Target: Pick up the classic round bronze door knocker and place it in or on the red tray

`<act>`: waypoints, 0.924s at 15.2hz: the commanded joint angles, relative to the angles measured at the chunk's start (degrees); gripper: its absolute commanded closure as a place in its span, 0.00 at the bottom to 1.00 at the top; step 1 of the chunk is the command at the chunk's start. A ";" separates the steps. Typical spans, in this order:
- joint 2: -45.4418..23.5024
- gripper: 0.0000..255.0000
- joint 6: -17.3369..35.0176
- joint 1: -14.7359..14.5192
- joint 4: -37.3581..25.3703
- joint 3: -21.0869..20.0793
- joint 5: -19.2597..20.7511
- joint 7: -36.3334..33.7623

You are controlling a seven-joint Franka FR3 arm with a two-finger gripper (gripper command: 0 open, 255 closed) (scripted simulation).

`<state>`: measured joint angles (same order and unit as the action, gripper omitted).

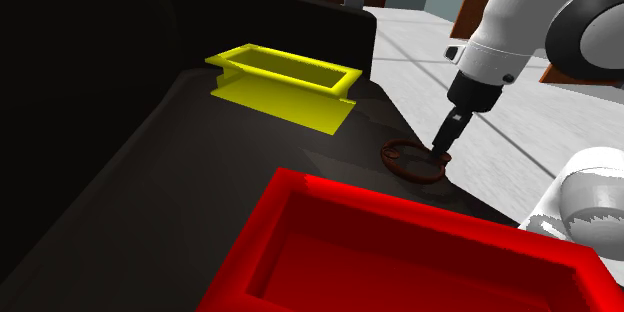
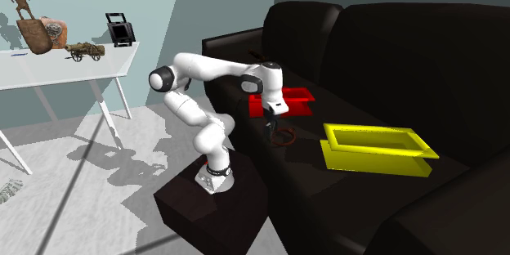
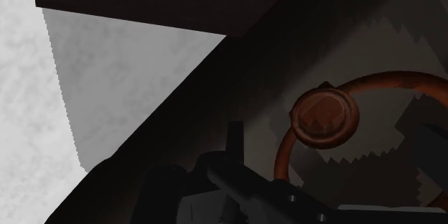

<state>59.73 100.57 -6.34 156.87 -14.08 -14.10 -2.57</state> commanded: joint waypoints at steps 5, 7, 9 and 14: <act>-0.16 0.00 2.05 -0.18 1.87 -0.46 -0.46 0.11; -0.16 0.00 2.05 -0.18 1.87 -0.46 -0.46 0.11; -0.16 0.00 2.04 -0.18 1.86 -0.46 -0.46 0.11; -0.16 1.00 2.04 -0.18 1.86 -0.46 -0.46 0.11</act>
<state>59.57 102.60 -6.52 158.73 -14.53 -14.56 -2.46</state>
